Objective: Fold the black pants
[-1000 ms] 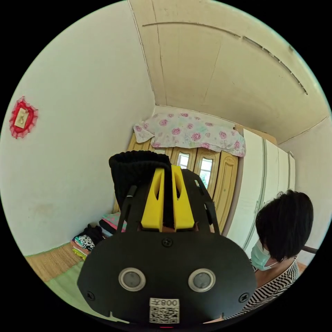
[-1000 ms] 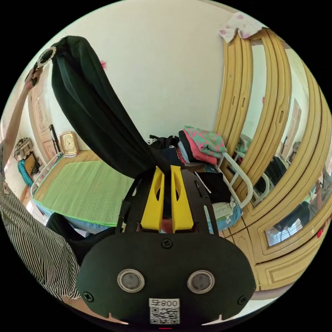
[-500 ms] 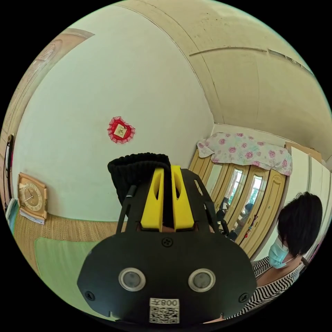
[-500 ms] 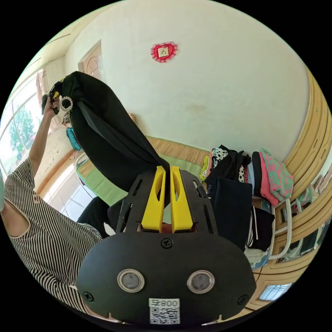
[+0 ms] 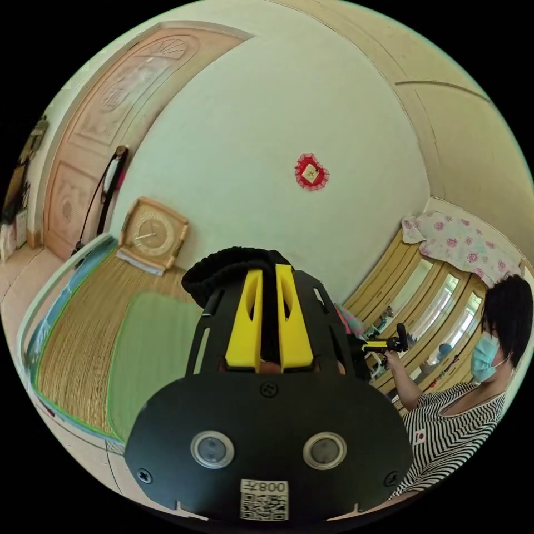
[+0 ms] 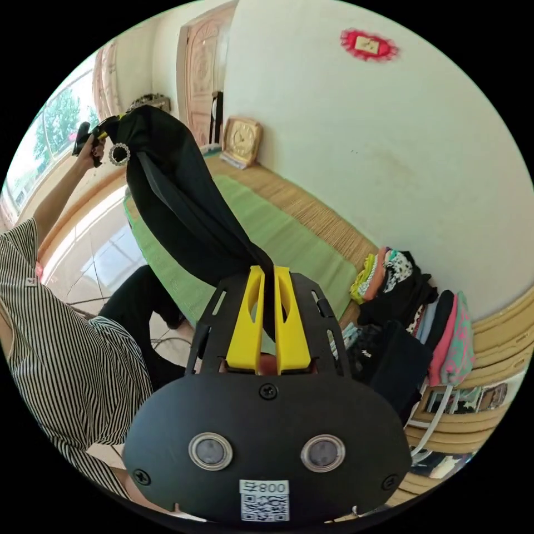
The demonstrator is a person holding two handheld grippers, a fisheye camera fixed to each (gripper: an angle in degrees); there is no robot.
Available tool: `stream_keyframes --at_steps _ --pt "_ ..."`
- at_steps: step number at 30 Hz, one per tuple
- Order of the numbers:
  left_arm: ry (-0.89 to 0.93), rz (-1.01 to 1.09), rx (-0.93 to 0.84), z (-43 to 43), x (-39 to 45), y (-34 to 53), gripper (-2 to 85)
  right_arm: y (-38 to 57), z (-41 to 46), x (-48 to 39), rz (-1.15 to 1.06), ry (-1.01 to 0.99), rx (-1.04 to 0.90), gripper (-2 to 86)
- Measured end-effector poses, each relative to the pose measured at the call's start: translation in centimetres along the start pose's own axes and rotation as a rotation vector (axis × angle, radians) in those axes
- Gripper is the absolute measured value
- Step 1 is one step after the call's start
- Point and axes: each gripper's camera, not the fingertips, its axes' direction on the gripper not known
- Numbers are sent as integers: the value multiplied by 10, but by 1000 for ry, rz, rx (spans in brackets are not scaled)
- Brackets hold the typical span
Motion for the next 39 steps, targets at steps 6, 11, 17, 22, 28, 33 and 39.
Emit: stream_keyframes --at_steps 6,11,17,22,28,33,39 --pt "-266 -591 -159 -27 -161 114 59 -43 152 11 159 -204 -376 22" --pt "-222 -634 -150 -52 -180 134 73 -53 153 42 326 -302 -331 90" --pt "-137 -485 -273 -26 -158 107 78 -97 162 37 315 -269 -320 111" --pt "-109 -351 -386 19 -143 77 82 -157 185 22 226 -190 -326 112" --pt "-91 -218 -592 110 -131 53 88 -216 211 15 150 -85 -372 101" --pt "-78 -269 -685 186 -134 65 86 -248 222 21 157 -46 -400 44" --pt "-291 -247 -643 190 -159 51 94 -277 225 31 134 -23 -410 12"
